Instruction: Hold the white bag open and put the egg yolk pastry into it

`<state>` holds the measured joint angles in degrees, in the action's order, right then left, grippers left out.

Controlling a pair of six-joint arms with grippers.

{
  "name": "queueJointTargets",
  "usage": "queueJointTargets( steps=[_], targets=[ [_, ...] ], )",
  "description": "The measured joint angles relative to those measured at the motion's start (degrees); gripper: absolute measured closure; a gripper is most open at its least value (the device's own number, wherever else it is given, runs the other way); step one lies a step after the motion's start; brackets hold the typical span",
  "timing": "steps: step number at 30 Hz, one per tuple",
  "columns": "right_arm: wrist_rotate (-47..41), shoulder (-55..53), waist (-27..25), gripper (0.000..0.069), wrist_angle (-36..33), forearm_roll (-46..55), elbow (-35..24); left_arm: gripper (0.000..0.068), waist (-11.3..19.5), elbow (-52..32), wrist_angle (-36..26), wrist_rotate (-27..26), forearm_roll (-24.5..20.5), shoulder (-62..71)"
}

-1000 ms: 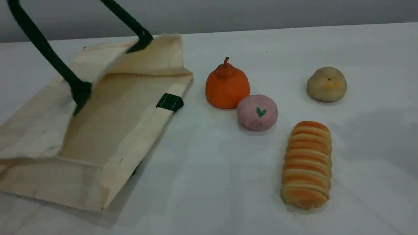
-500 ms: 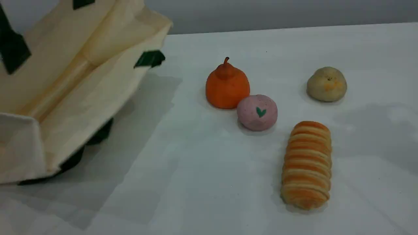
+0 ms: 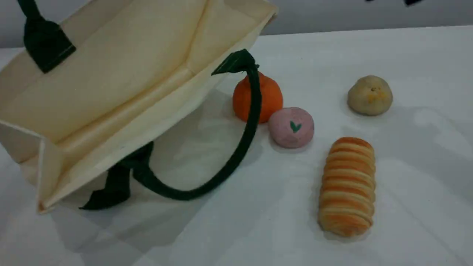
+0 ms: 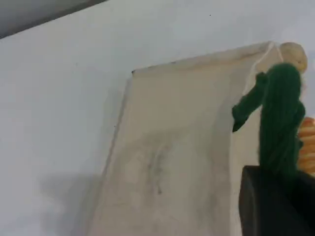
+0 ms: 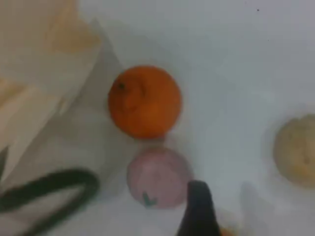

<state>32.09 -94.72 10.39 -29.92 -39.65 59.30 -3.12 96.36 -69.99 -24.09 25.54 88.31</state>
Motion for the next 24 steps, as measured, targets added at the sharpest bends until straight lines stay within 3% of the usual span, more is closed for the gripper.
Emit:
queueJointTargets(
  steps=[9,18,24],
  targets=[
    [0.53,-12.16,0.0,0.0211,8.95,-5.38,0.8,0.058,0.0,0.0,0.06,0.05,0.0,0.07],
    [0.52,-21.25,0.0,0.0211,8.31,-4.94,7.34,0.058,0.0,0.0,0.06,0.05,0.16,0.07],
    [-2.09,-23.7,-0.56,0.0211,8.31,0.89,10.05,0.058,0.0,0.0,0.06,0.11,0.16,0.07]
  ],
)
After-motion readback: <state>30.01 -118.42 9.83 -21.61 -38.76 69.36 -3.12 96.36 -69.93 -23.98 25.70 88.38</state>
